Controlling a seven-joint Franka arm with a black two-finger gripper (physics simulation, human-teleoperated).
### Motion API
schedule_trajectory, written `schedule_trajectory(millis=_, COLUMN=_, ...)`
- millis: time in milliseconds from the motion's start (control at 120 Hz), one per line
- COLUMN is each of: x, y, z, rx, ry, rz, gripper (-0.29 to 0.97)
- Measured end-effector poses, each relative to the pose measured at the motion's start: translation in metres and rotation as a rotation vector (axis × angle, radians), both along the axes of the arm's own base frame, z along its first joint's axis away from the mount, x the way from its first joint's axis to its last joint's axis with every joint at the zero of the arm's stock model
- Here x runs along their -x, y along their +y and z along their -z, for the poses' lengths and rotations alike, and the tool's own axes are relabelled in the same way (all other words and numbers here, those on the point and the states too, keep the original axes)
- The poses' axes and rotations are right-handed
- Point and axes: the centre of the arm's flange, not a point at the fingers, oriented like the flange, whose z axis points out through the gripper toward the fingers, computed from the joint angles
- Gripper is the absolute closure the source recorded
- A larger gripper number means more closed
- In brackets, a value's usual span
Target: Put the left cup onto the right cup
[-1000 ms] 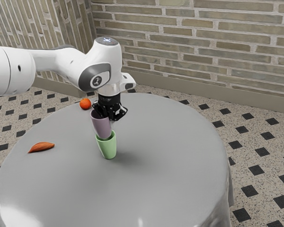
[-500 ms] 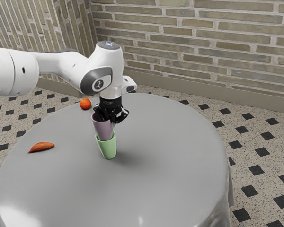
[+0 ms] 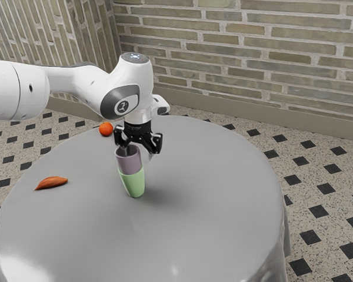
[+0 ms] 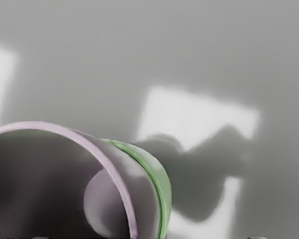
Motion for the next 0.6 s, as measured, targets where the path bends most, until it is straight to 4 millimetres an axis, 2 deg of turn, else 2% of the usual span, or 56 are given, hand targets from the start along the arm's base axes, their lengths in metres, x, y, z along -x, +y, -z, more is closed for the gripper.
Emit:
schedule_trajectory(millis=142, x=0.003, y=-0.001, z=-0.020, rx=0.000, ry=-0.026, rz=-0.002, gripper=0.08)
schedule_trajectory(millis=392, x=0.022, y=-0.014, z=-0.090, rx=0.006, ry=-0.089, rz=0.007, gripper=0.03)
schedule_trajectory(millis=517, x=0.032, y=0.009, z=-0.139, rx=0.032, ry=-0.117, rz=-0.015, gripper=0.01)
schedule_trajectory(millis=600, x=0.032, y=0.037, z=-0.179, rx=0.042, ry=-0.131, rz=-0.038, gripper=0.01)
